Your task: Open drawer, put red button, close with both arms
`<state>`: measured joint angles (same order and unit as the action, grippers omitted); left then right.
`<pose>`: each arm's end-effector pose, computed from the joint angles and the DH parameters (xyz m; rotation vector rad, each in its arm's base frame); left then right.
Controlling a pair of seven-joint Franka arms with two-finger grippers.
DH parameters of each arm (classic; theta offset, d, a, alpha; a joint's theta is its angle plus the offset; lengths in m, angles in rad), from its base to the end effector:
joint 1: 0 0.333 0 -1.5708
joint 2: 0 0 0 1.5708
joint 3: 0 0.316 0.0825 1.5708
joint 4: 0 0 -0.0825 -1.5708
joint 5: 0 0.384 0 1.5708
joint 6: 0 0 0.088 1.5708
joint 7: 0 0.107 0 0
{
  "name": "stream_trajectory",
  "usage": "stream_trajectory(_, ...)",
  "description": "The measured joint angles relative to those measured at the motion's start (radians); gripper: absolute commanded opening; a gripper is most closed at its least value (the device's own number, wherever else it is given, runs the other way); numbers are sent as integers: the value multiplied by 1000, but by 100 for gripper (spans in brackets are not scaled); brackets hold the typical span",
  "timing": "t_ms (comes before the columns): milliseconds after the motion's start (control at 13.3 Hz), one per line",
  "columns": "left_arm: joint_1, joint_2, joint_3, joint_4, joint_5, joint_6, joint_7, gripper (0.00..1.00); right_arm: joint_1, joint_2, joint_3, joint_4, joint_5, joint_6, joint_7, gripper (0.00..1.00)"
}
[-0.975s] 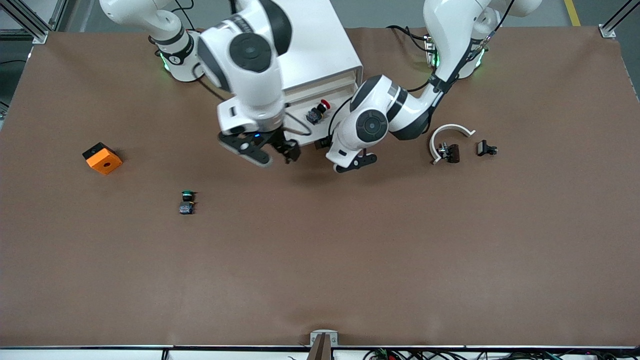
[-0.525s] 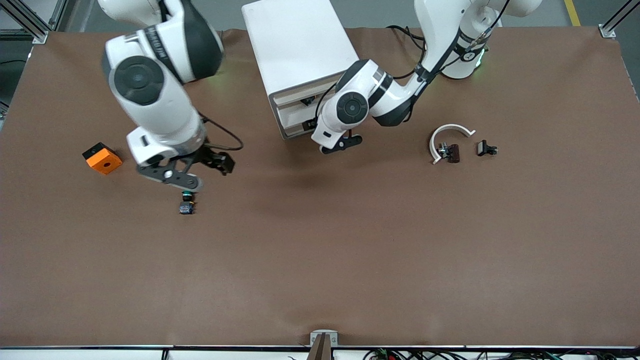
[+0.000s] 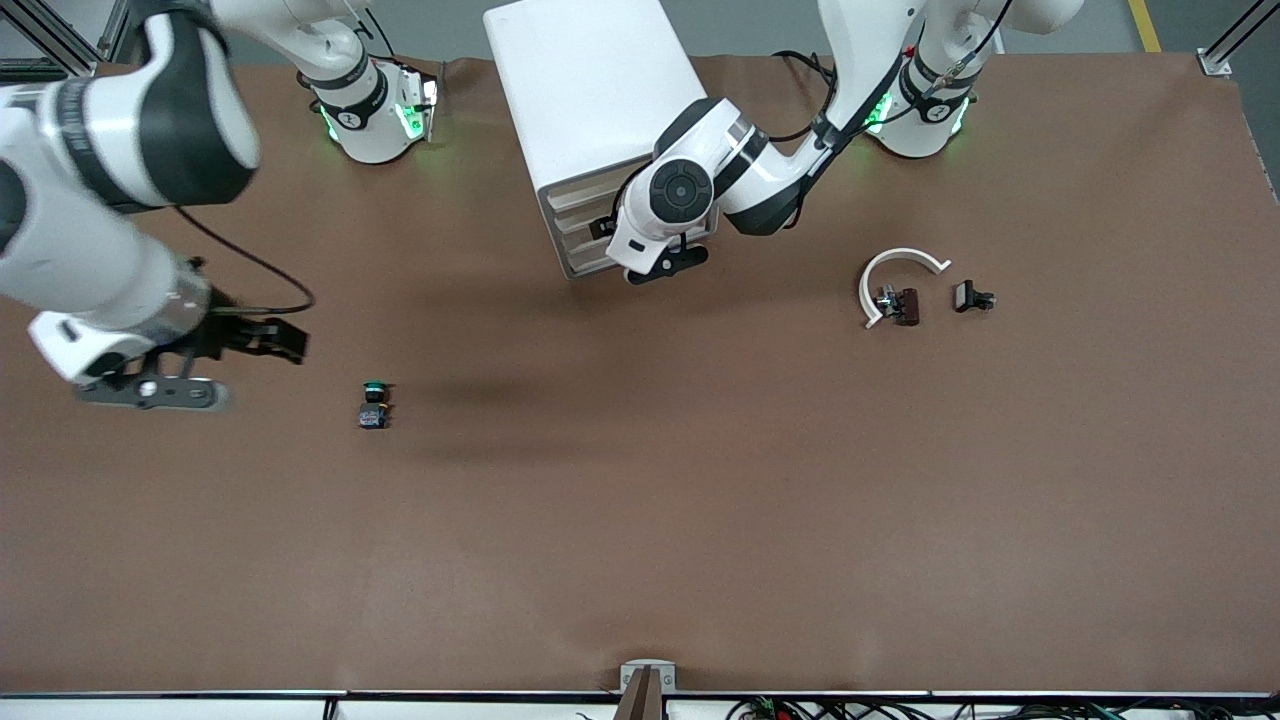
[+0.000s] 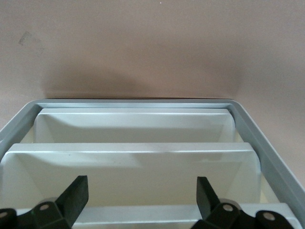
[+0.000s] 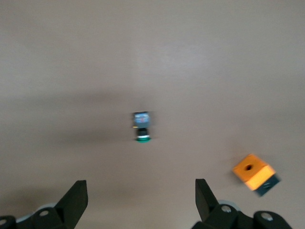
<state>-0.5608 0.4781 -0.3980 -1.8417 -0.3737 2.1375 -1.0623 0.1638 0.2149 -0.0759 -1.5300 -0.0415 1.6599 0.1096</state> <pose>0.3607 -0.5140 0.2796 2.8837 0.5244 -0.7354 0.6166 0.0544 0.5253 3.0737 -0.0234 -0.1205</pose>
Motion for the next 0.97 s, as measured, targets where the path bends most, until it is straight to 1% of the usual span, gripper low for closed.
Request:
stream_trajectory(225, 38, -16, 17, 24, 1, 13, -6, 100, -109, -3, 0, 11, -2, -20, -169, 100)
stream_trajectory(375, 126, -33, 28, 57, 19, -2, -6, 100, -125, -4, 0, 54, -6, -79, -190, 100)
stream_trajectory(525, 234, -51, 29, 96, 97, -38, -5, 100, -125, -5, 5, 90, -19, -100, -189, 100)
stream_trajectory(675, 324, -69, 30, 147, 187, -118, -4, 100, -125, -5, 8, 102, -19, -106, -183, 100)
stream_trajectory(825, 401, -83, 30, 220, 291, -219, 0, 100, -125, -12, 8, 111, -20, -143, -182, 100)
stream_trajectory(975, 460, -91, 29, 300, 391, -289, 13, 100, -125, -49, 8, 120, -20, -186, -180, 100)
